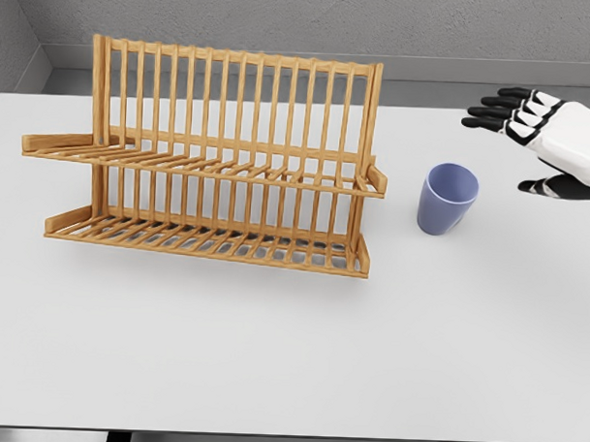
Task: Right arm put cup on second shelf
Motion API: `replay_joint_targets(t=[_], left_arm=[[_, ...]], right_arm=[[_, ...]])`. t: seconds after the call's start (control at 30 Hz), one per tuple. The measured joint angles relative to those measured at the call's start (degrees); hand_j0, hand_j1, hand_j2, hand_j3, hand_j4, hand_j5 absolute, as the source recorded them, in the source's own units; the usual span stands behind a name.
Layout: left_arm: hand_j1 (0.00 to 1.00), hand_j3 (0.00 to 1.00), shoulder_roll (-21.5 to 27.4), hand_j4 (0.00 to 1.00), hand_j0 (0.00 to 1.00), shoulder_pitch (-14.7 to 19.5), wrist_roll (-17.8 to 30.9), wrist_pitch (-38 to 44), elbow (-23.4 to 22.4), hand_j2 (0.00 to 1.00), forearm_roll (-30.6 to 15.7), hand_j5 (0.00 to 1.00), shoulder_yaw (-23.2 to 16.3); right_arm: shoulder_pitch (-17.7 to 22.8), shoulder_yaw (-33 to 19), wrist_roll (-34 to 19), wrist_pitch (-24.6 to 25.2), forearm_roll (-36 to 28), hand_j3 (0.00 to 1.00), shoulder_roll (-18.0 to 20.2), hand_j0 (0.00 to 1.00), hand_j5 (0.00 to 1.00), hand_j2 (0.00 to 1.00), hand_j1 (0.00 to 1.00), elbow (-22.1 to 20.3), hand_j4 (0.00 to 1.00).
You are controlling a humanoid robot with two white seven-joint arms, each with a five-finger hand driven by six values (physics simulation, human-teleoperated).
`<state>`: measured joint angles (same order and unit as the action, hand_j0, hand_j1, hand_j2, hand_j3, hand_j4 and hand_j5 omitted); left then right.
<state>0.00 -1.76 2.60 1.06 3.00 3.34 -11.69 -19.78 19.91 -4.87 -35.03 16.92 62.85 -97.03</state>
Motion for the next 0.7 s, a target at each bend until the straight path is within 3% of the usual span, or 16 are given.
replay_joint_targets(t=[0.2, 0.23, 0.37, 0.47, 0.57, 0.7], left_arm=[[1.00, 1.00, 0.00, 1.00, 1.00, 0.00, 0.01, 0.00, 0.00, 1.00, 0.00, 1.00, 0.00], [1.00, 1.00, 0.00, 1.00, 1.00, 0.00, 0.01, 0.00, 0.01, 1.00, -0.01, 1.00, 0.00], [1.00, 1.00, 0.00, 1.00, 1.00, 0.01, 0.00, 0.00, 0.00, 1.00, 0.00, 1.00, 0.00], [1.00, 1.00, 0.00, 1.00, 1.00, 0.00, 0.00, 0.00, -0.01, 1.00, 0.00, 1.00, 0.00], [1.00, 1.00, 0.00, 1.00, 1.00, 0.00, 0.00, 0.00, 0.00, 1.00, 0.00, 1.00, 0.00], [1.00, 1.00, 0.00, 1.00, 1.00, 0.00, -0.01, 0.00, 0.00, 1.00, 0.00, 1.00, 0.00]], right_arm=[[0.09, 0.01, -0.03, 1.50, -0.47, 1.00, 0.02, 1.00, 1.00, 1.00, 1.00, 0.83, 1.00], [-1.31, -0.05, -2.04, 2.00, -0.51, 1.00, 0.00, 1.00, 1.00, 1.00, 1.00, 0.98, 1.00], [-16.66, 0.97, -21.21, 2.88, -0.45, 1.00, -4.03, 1.00, 1.00, 1.00, 1.00, 0.93, 1.00], [-25.13, 7.55, -26.83, 4.55, -0.83, 1.00, -8.56, 1.00, 1.00, 1.00, 1.00, 2.71, 1.00], [-25.75, 11.61, -28.94, 5.32, -0.69, 1.00, -11.09, 1.00, 1.00, 1.00, 1.00, 5.80, 1.00], [-27.25, 12.87, -29.84, 5.72, -0.54, 1.00, -11.25, 1.00, 1.00, 1.00, 1.00, 8.72, 1.00]])
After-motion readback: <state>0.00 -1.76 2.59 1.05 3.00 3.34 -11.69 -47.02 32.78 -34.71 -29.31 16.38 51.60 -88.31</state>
